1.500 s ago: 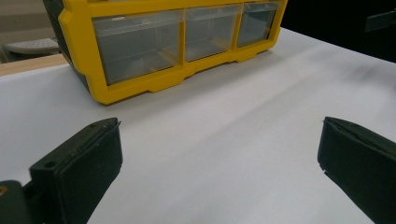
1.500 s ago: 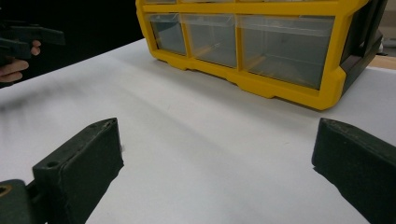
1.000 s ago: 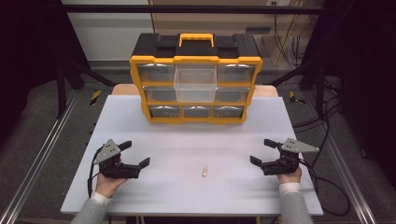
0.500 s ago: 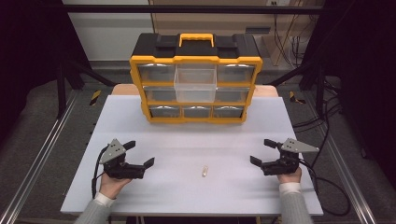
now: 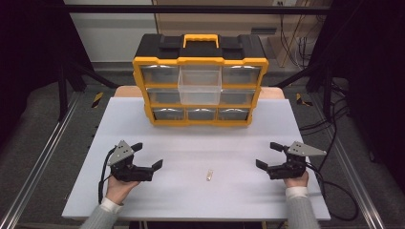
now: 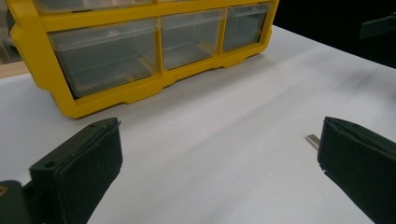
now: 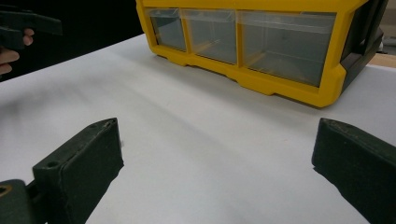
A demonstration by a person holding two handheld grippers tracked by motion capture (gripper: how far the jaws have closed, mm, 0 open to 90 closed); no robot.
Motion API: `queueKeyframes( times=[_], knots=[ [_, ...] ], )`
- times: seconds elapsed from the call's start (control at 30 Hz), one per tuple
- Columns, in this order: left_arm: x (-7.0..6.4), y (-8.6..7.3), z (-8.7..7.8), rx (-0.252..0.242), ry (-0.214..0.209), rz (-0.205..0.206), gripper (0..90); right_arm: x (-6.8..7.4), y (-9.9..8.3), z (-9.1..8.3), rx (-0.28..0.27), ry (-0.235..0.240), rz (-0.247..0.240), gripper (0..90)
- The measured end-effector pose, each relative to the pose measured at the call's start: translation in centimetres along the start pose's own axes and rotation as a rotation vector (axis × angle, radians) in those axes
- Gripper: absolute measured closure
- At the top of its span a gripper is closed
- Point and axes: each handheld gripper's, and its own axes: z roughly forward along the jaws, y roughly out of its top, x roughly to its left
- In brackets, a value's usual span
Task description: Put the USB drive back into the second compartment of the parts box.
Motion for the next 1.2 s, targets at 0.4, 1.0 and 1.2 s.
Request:
queueKeyframes(
  times=[0.4,1.0,1.2],
  knots=[
    [-1.0,0.5,0.8,0.008,-0.012,0.009,0.0,0.0,0.0,0.0,0.003,-0.003,-0.003,2.1],
    [-2.4,1.3,2.3,0.028,-0.032,0.03,0.0,0.0,0.0,0.0,0.004,-0.004,-0.004,2.1],
    [-2.9,1.6,2.7,0.03,-0.038,0.034,0.0,0.0,0.0,0.0,0.004,-0.003,-0.003,2.1]
  ],
)
